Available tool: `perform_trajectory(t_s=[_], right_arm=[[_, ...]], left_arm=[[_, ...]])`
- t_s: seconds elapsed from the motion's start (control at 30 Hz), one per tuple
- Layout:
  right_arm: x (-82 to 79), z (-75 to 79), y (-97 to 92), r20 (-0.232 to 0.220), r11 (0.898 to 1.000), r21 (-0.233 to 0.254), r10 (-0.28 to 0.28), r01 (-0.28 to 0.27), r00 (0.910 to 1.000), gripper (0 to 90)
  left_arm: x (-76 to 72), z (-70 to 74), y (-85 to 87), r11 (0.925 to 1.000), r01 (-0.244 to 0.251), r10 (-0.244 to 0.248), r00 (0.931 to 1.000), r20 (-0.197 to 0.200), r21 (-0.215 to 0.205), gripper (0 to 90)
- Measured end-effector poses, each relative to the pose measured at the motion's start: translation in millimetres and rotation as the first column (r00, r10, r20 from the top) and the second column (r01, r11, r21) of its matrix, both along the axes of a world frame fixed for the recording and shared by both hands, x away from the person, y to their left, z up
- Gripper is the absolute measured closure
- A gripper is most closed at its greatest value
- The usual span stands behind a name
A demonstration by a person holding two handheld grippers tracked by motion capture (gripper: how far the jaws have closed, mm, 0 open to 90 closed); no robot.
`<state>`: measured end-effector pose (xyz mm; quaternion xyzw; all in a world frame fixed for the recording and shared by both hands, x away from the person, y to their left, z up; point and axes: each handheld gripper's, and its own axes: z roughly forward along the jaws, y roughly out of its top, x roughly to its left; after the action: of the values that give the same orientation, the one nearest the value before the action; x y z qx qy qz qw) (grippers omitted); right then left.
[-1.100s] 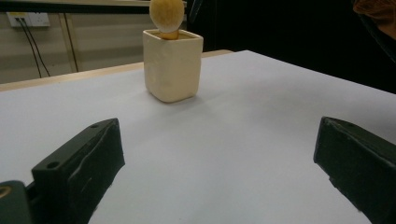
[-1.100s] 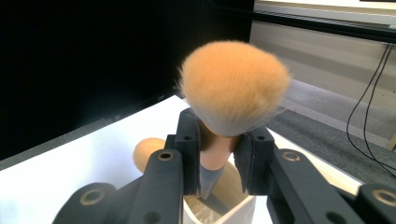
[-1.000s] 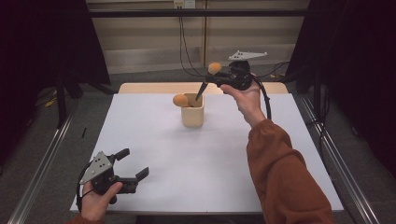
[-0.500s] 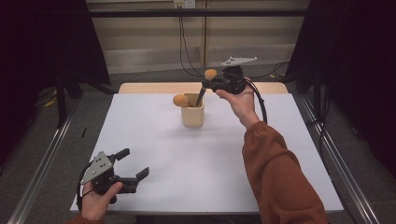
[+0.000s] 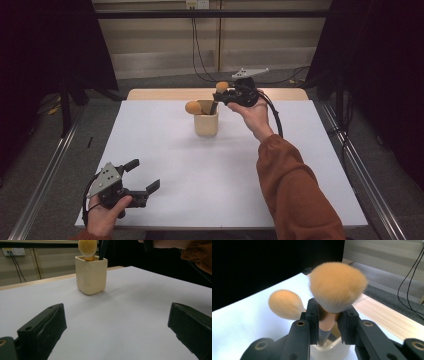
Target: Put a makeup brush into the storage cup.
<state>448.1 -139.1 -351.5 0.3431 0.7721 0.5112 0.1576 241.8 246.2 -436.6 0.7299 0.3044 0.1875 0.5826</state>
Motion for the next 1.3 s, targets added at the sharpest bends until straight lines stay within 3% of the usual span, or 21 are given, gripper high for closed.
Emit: perform_trajectory(t_s=[0.23,1.13,1.3], right_arm=[[2.7,-13.8,-4.8,-0.029,1.0,0.016,-0.019,0.019,0.9994,73.0],[3.4,-35.6,5.9,-0.066,1.0,0.016,0.005,-0.004,0.9978,72.3],[1.9,-41.6,4.9,-0.054,0.999,0.036,-0.015,0.017,0.9984,65.1]], left_arm=[[-0.1,0.3,-0.6,0.9999,0.006,-0.006,1.0,0.006,0.013,1.6],[-1.2,0.3,-2.3,0.9998,0.006,-0.006,1.0,0.007,0.017,1.9],[-1.2,0.2,-2.6,0.9999,0.006,-0.006,1.0,0.003,0.015,1.9]])
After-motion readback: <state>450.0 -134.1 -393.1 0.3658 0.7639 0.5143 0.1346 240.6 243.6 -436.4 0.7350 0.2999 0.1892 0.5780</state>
